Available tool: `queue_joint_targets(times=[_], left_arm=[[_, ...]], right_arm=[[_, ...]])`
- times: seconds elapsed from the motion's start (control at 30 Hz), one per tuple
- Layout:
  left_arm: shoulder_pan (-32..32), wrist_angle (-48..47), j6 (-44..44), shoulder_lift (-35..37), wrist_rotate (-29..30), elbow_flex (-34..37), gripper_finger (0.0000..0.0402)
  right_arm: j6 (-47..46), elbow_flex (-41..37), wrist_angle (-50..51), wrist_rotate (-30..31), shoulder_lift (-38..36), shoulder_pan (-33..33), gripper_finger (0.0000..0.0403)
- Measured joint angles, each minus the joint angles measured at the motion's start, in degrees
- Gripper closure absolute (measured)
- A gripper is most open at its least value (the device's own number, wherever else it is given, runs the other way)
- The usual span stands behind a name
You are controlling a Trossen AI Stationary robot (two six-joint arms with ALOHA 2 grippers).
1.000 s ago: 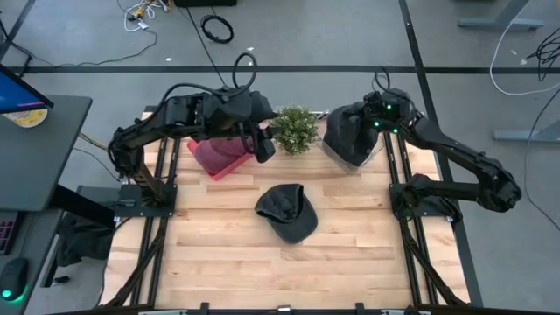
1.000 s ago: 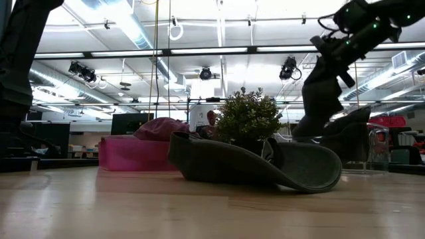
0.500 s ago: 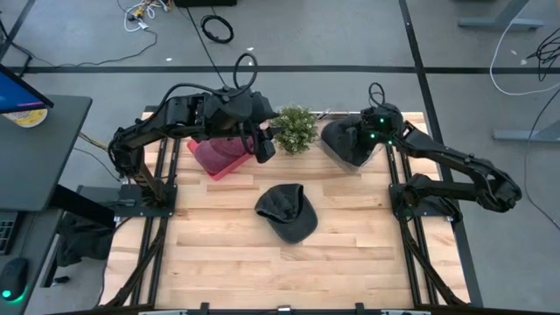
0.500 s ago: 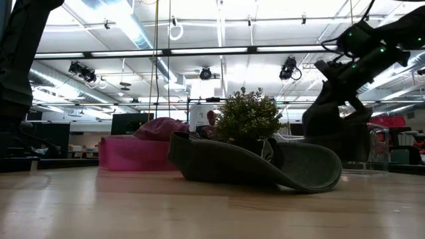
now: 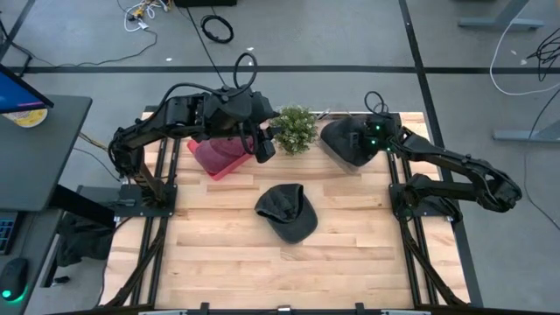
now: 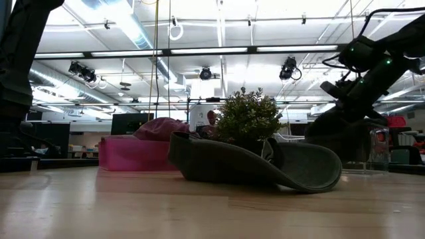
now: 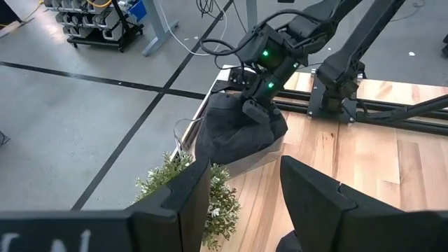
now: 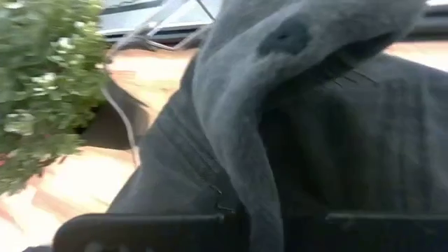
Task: Pick & Place hat
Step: Put the top black cap into the transparent bin
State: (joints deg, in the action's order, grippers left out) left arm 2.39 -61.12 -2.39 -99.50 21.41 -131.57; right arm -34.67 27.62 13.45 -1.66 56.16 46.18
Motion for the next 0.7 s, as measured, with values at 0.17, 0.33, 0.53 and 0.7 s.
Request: queue_joint_targets(times=[0.17,0.33,0.53,0.7], left_arm=[[0.00,0.02,0.00,0.00,0.00,0.00,0.0225],[0.00,0.03,-0.32,0.00,0.02,0.00,0.0225],[0.00,0.02,-1.16,0.00,0.00,0.00,0.0225],[0.00,0.02,-1.49,0.00,0.01,0.00,0.0225]], right_arm=[[-3.38,0.00,2.57,2.47,-0.02,0.00,0.0387],[-4.98,0.00,7.17,3.67,0.53,0.01,0.0385],[-4.02,0.35,6.10,2.59,0.35,-0.11,0.0375],[-2.50,4.52,8.75,0.59,0.37,-0.11,0.0314]])
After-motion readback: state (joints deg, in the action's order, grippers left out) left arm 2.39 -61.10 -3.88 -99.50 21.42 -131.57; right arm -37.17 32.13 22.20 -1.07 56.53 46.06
